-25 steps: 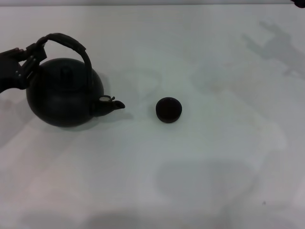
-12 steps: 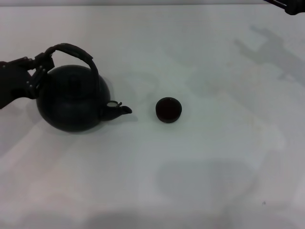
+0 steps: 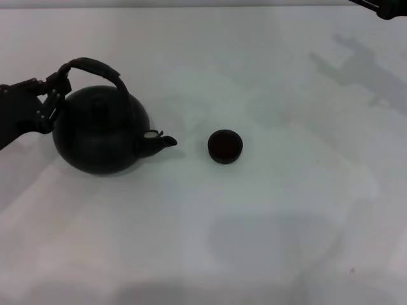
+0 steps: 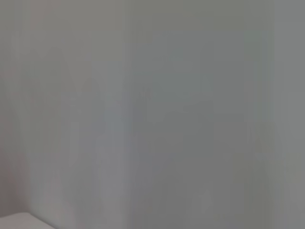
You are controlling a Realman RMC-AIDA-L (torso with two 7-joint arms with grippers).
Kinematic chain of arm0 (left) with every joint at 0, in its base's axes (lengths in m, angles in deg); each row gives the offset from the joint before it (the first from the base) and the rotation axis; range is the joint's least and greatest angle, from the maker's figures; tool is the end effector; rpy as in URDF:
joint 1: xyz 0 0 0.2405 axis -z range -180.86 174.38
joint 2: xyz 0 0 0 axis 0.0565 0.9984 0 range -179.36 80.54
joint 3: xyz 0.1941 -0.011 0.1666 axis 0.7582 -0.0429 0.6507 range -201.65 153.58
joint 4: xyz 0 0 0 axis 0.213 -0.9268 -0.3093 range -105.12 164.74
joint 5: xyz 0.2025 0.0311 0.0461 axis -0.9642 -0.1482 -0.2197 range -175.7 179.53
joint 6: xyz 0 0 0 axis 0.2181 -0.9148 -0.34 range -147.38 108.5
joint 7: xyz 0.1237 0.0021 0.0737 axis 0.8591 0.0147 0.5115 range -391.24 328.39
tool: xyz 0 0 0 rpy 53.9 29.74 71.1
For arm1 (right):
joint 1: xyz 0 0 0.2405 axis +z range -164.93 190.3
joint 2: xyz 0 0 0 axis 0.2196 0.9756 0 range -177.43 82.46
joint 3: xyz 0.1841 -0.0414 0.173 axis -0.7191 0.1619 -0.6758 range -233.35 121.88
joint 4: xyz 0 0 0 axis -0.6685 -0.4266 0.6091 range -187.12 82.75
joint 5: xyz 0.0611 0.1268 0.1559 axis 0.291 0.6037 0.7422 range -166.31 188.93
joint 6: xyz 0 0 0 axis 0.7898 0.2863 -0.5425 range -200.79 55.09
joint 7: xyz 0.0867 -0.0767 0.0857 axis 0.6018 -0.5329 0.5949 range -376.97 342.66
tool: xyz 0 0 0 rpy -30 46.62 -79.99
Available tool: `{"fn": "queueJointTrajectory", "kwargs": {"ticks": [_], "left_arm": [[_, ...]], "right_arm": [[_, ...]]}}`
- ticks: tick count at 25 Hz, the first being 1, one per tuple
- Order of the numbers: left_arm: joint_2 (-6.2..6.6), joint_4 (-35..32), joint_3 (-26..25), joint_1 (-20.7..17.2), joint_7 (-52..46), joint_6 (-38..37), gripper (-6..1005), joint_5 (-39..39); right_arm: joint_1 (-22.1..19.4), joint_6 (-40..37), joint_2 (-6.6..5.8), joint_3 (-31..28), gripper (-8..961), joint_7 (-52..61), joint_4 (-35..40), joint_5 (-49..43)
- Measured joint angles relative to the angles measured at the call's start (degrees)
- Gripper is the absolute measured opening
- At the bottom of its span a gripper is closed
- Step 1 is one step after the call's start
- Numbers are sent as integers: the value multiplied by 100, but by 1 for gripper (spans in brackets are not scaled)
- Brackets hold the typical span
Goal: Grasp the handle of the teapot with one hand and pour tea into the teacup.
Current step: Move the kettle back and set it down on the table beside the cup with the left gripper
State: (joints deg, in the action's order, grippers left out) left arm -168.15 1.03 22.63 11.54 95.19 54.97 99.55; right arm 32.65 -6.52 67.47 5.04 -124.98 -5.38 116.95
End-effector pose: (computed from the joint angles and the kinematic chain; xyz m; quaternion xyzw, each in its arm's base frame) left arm -0.3419 0.2900 0.0110 -0.8485 -0.2316 -0.2866 0.3799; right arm 0.2643 0.3660 0.0628 -0.8569 0.1802 0.3207 0.3611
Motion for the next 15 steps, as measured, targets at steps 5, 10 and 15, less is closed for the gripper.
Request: {"fn": "queueJointTrajectory", "kwargs": {"ticks": [5, 10, 15], "left_arm": [[-3, 3, 35, -26, 60, -103, 137, -22], [-16, 43, 45, -53, 136, -131, 138, -29], [-18, 95, 25, -79, 234, -118, 239, -10]], "right_arm": [[6, -13, 1, -13, 765, 0, -2, 0], [14, -22, 1, -21, 765, 0, 14, 0], [5, -24, 1, -8, 764, -1, 11, 0]]}}
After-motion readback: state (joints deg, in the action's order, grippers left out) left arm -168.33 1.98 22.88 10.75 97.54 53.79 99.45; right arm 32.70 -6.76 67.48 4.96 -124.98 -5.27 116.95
